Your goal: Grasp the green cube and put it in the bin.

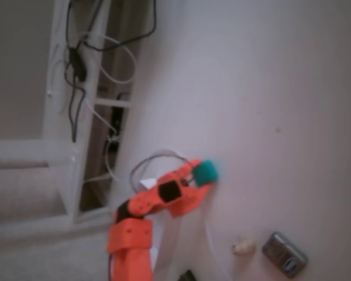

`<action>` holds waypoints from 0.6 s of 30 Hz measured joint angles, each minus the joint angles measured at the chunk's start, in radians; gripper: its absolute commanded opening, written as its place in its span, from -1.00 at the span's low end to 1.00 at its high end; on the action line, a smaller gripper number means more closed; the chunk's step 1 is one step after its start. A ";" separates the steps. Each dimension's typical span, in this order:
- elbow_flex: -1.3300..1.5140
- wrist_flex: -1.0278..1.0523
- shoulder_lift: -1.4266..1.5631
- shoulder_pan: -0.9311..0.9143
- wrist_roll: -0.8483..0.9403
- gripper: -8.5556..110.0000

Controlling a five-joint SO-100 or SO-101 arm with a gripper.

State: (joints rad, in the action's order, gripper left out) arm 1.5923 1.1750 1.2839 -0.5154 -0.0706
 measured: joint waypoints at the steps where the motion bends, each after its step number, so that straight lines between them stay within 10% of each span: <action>1: -0.015 -0.011 0.008 0.014 0.005 -1.00; 18: -0.115 0.041 0.268 0.515 0.235 -1.00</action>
State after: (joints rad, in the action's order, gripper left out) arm 1.4772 1.2164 1.5524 0.0000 0.1641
